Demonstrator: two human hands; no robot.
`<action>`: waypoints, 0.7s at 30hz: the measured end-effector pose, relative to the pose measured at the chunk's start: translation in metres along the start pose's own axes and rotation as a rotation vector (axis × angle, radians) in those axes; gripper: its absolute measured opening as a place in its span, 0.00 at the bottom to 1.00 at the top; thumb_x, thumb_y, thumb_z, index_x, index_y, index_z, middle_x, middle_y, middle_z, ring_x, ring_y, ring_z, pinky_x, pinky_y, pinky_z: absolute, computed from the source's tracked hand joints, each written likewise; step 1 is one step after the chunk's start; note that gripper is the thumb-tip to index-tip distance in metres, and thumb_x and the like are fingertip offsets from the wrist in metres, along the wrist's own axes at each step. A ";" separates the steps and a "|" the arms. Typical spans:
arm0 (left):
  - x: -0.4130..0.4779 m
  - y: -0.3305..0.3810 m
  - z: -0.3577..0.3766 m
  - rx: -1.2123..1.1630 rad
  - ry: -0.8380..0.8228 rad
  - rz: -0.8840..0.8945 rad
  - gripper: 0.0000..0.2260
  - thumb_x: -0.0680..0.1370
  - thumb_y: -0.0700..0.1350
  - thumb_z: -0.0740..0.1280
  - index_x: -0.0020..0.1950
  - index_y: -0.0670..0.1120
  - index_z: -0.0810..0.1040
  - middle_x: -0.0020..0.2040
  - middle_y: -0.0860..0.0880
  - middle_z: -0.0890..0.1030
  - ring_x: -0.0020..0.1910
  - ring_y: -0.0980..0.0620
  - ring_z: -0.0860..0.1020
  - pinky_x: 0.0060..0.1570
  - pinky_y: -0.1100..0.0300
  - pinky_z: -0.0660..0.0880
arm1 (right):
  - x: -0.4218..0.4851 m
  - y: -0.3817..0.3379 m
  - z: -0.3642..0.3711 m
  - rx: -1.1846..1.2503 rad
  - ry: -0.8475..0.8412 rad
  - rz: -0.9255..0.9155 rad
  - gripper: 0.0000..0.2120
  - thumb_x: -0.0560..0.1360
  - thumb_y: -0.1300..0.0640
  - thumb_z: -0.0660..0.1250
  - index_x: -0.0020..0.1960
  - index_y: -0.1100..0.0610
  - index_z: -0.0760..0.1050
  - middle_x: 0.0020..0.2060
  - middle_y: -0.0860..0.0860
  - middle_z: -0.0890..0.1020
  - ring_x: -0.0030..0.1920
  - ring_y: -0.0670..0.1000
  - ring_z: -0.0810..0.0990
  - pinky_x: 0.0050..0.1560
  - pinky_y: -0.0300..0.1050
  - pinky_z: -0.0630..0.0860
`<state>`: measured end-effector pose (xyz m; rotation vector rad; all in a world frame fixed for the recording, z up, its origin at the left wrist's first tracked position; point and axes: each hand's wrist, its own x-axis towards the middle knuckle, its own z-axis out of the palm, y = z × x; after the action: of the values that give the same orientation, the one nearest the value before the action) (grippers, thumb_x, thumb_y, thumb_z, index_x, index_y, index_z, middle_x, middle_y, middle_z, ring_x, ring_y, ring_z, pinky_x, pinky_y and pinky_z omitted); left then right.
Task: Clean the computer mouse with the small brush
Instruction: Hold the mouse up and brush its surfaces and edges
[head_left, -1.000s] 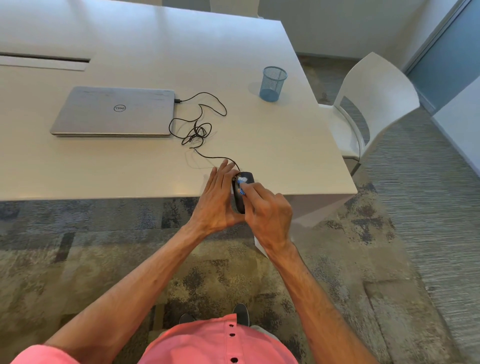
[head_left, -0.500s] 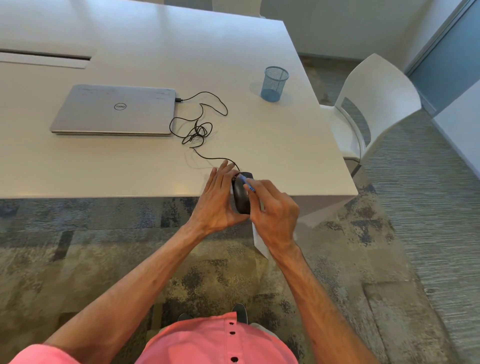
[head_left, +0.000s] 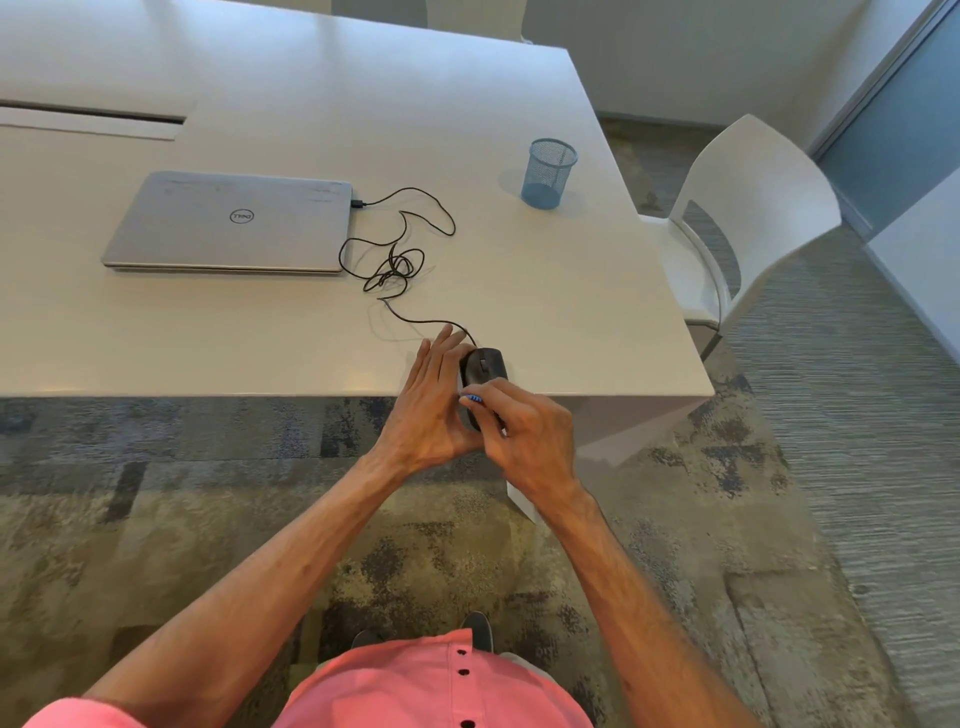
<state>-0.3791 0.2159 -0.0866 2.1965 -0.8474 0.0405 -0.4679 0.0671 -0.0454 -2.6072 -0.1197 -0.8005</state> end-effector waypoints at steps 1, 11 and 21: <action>0.000 0.000 0.000 0.002 0.005 -0.002 0.49 0.74 0.66 0.72 0.87 0.39 0.65 0.89 0.42 0.64 0.93 0.44 0.54 0.92 0.45 0.47 | -0.001 0.001 -0.001 0.020 0.020 -0.001 0.07 0.87 0.50 0.70 0.59 0.49 0.87 0.48 0.42 0.88 0.36 0.46 0.81 0.36 0.46 0.77; 0.004 0.001 0.001 0.033 0.027 0.009 0.57 0.71 0.74 0.76 0.86 0.36 0.65 0.87 0.40 0.68 0.92 0.41 0.56 0.92 0.42 0.48 | 0.012 0.013 -0.008 -0.209 0.170 -0.023 0.11 0.87 0.52 0.68 0.62 0.54 0.87 0.51 0.46 0.90 0.36 0.50 0.84 0.32 0.46 0.76; 0.004 -0.003 0.002 0.061 -0.026 0.013 0.55 0.72 0.64 0.85 0.88 0.39 0.64 0.90 0.42 0.63 0.93 0.45 0.53 0.92 0.49 0.43 | 0.014 0.019 0.004 -0.136 0.038 -0.181 0.08 0.83 0.58 0.74 0.61 0.54 0.87 0.53 0.47 0.90 0.43 0.52 0.88 0.32 0.50 0.79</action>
<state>-0.3743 0.2139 -0.0888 2.2526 -0.8862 0.0445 -0.4510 0.0510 -0.0473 -2.7355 -0.3035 -0.9505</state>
